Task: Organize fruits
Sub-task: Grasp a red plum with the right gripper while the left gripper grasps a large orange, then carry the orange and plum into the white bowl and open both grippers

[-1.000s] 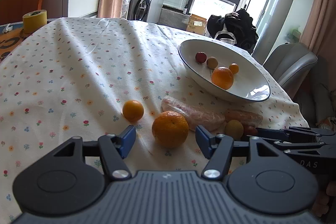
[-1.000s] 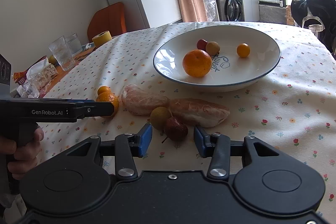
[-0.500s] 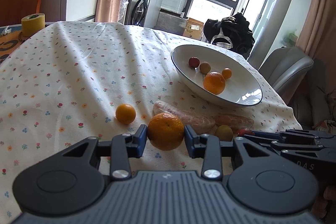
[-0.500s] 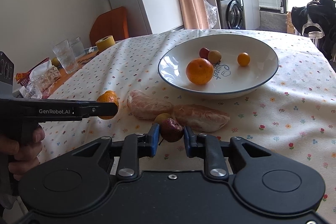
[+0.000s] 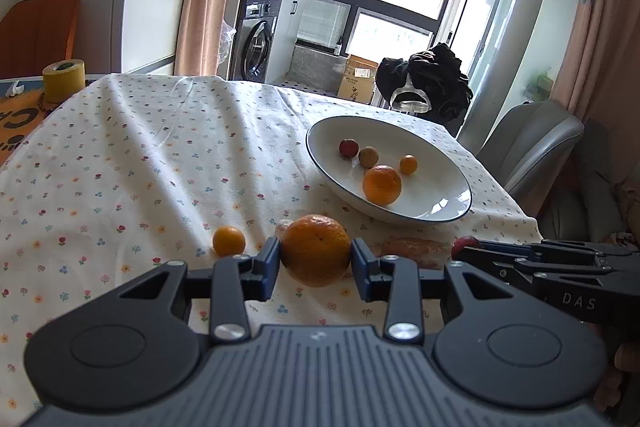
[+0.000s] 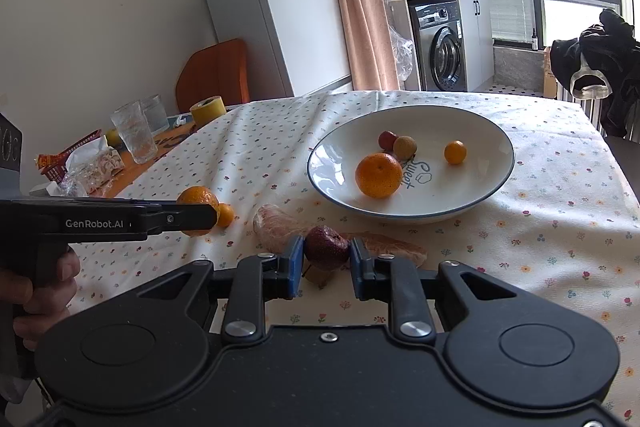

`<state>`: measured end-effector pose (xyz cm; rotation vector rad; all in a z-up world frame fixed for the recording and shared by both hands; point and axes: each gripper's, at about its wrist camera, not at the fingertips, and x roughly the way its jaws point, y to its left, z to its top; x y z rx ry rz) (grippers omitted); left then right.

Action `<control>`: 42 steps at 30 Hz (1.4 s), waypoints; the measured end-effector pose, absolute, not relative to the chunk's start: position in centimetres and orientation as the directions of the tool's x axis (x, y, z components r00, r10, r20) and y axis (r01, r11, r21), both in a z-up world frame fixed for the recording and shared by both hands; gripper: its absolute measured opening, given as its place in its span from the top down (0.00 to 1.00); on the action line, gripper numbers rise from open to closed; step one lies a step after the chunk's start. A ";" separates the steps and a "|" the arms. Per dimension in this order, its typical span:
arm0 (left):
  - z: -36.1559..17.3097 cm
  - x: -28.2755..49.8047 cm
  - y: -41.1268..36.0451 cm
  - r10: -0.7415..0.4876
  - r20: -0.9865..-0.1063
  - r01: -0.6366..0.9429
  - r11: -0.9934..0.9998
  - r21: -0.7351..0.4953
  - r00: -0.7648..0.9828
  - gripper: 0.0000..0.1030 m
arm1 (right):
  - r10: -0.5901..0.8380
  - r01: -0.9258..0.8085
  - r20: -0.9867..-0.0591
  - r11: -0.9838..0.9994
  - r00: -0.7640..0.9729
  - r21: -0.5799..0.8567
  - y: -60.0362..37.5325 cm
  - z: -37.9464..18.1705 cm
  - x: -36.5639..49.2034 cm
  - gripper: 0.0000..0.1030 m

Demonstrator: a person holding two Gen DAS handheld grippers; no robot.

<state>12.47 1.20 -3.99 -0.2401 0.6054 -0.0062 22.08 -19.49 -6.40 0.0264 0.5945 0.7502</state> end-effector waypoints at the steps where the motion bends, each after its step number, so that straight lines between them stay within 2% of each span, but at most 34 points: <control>1: -3.9 12.4 1.1 -0.076 -0.561 -0.063 0.972 -0.225 0.825 0.65 | 0.648 -0.633 -0.495 0.739 0.578 0.228 -19.6 -6.3 22.1 0.78; 16: -2.4 12.2 0.4 -0.081 -0.533 -0.043 0.975 -0.216 0.842 0.65 | 0.648 -0.632 -0.457 0.745 0.609 0.213 -20.6 -4.8 22.0 0.78; 42: -2.0 14.3 -0.8 -0.102 -0.524 -0.006 0.980 -0.201 0.846 0.65 | 0.639 -0.618 -0.443 0.756 0.629 0.213 -21.6 -4.5 23.8 0.78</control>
